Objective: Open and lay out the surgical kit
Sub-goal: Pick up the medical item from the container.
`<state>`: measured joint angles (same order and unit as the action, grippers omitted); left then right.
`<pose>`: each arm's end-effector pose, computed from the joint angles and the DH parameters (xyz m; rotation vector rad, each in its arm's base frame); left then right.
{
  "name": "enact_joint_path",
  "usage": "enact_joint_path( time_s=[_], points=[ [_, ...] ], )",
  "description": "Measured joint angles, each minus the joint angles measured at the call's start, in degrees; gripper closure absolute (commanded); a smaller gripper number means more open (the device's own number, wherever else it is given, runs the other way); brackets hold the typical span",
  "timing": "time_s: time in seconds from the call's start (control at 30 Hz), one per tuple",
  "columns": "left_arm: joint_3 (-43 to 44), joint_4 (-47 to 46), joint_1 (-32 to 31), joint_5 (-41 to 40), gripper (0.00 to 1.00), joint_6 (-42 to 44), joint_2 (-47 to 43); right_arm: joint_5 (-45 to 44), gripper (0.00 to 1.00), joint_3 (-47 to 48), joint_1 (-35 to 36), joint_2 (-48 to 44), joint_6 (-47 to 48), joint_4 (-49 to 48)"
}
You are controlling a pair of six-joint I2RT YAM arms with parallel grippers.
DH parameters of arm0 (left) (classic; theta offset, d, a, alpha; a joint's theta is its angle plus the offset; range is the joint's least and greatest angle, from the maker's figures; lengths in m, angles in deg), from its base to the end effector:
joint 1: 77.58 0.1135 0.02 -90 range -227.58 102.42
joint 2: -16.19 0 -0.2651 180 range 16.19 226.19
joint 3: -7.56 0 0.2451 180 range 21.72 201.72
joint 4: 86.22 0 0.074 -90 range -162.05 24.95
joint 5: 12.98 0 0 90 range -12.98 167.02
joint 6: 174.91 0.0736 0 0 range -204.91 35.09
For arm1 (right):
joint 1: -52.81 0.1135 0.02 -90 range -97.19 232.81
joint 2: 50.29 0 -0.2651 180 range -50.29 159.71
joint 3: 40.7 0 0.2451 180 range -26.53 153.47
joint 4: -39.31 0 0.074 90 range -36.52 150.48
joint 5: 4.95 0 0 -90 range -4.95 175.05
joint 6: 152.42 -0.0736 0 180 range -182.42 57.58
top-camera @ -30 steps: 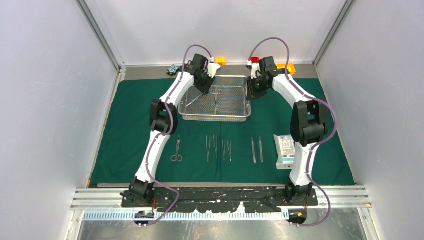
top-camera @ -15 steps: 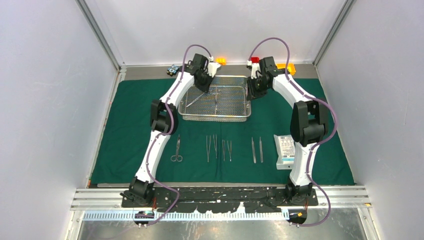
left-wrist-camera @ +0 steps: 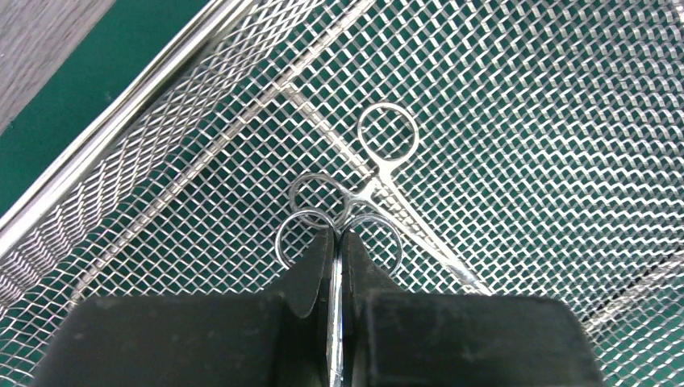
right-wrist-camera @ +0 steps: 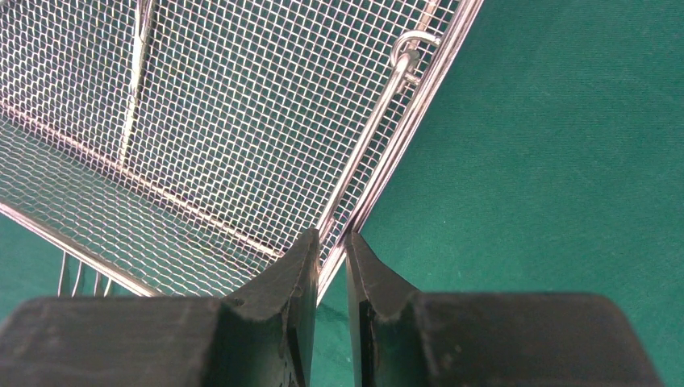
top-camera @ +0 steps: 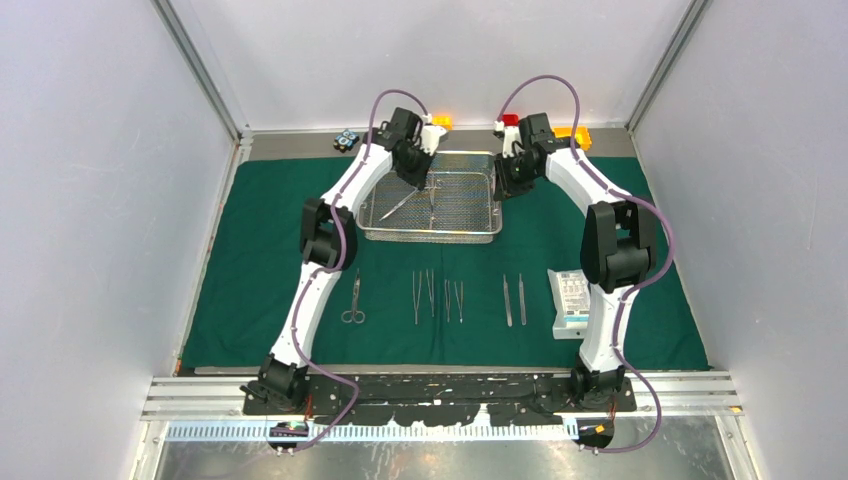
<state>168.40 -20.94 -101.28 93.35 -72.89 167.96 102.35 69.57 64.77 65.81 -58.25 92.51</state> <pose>0.5191 -0.2505 0.1573 0.8876 2.3925 -0.4427 0.4403 0.1156 0.2030 -0.4713 2.5484 0.4417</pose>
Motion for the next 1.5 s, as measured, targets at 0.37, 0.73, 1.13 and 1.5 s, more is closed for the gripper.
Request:
enact_joint_path(
  time_s=[0.37, 0.73, 1.13, 1.5],
  points=[
    [-0.4, 0.2, -1.2, 0.8, 1.00, -1.1, -3.1, 0.0, 0.76, 0.0, -0.1, 0.2, 0.0, 0.0],
    [-1.3, 1.0, -1.1, 0.8, 1.00, -1.0, -5.6, 0.4, 0.76, 0.0, -0.2, 0.2, -0.5, 0.0],
    [-0.7, 3.6, -2.3, -1.4, 1.00, -1.1, -10.4, 0.8, 0.76, 0.1, -0.3, -0.6, -1.5, 0.0],
    [-1.9, 6.0, -4.5, -2.2, 1.00, 1.1, -17.9, 2.6, 0.76, 0.1, -0.3, -3.0, -1.5, 0.0]
  ],
)
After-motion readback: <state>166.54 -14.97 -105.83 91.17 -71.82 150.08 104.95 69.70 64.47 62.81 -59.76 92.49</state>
